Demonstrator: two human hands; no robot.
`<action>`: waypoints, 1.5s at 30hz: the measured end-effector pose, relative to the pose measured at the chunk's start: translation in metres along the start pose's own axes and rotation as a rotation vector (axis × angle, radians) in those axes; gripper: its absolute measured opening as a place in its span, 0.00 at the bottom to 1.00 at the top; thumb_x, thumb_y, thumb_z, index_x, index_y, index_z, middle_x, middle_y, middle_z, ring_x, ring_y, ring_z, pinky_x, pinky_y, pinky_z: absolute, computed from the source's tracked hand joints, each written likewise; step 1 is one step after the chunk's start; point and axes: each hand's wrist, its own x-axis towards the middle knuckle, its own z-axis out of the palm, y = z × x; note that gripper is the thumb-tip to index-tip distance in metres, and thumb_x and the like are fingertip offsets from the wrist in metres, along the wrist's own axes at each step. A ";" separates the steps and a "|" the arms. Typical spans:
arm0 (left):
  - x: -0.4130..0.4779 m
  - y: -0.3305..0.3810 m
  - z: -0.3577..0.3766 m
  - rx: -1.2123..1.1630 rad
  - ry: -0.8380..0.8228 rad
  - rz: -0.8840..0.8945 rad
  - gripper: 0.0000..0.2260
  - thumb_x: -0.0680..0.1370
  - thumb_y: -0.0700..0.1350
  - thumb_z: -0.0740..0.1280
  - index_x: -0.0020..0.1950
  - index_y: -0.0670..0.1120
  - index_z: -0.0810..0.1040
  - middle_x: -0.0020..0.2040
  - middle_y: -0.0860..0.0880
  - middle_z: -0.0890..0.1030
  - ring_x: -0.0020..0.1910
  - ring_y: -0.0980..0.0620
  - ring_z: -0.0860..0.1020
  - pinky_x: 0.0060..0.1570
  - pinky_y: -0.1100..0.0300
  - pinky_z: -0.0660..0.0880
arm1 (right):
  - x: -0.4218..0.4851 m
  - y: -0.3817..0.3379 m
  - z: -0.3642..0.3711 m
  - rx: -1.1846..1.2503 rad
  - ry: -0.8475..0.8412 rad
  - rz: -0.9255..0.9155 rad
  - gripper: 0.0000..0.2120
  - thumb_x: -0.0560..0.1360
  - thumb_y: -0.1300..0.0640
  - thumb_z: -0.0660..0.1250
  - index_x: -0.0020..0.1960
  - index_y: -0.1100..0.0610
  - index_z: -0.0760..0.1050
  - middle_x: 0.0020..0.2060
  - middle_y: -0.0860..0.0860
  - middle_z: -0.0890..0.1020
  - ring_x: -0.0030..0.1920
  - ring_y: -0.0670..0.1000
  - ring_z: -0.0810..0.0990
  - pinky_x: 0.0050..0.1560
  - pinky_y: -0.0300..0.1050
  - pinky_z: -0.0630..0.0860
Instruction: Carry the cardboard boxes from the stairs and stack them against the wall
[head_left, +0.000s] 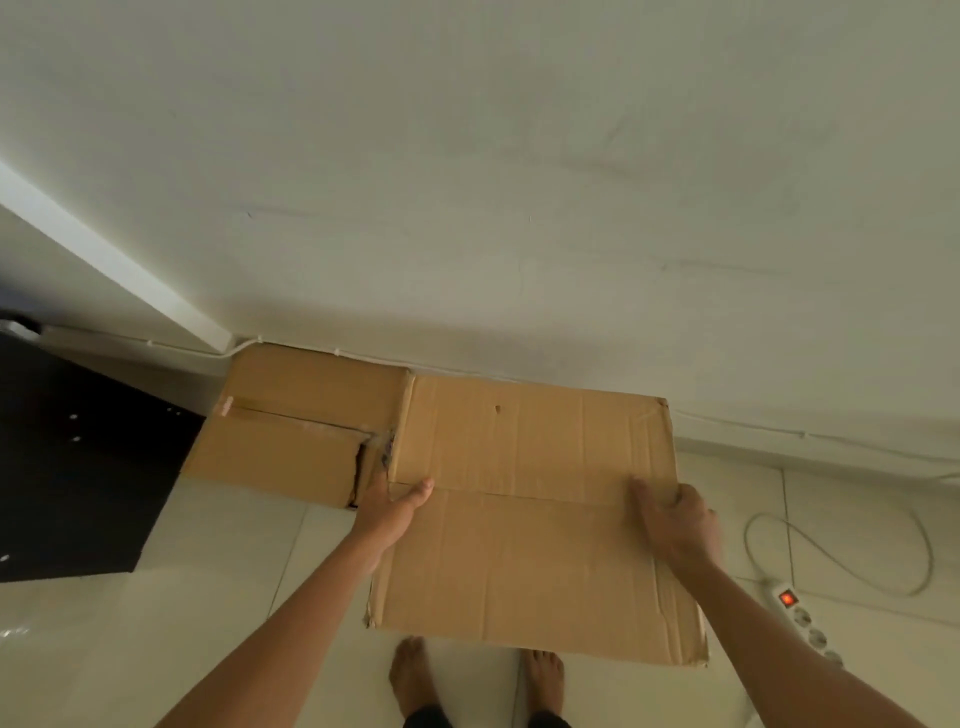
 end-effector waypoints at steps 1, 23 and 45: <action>0.015 -0.008 0.005 0.015 -0.007 -0.013 0.36 0.74 0.60 0.69 0.77 0.50 0.59 0.74 0.50 0.66 0.72 0.47 0.65 0.69 0.51 0.64 | 0.010 0.006 0.015 0.010 -0.007 0.009 0.37 0.72 0.32 0.61 0.66 0.61 0.71 0.57 0.61 0.79 0.56 0.64 0.78 0.55 0.57 0.77; 0.243 -0.108 0.051 0.120 0.020 -0.082 0.28 0.75 0.53 0.70 0.72 0.48 0.66 0.65 0.48 0.74 0.64 0.45 0.73 0.64 0.50 0.70 | 0.122 0.071 0.229 0.359 -0.233 0.123 0.30 0.76 0.44 0.67 0.72 0.57 0.64 0.60 0.54 0.75 0.54 0.54 0.74 0.54 0.52 0.74; 0.303 -0.080 0.048 0.196 0.192 -0.071 0.37 0.75 0.57 0.68 0.77 0.43 0.57 0.74 0.43 0.66 0.72 0.42 0.65 0.69 0.48 0.65 | 0.176 0.030 0.256 0.442 -0.124 0.002 0.15 0.81 0.56 0.59 0.67 0.49 0.71 0.55 0.48 0.78 0.54 0.53 0.76 0.56 0.52 0.74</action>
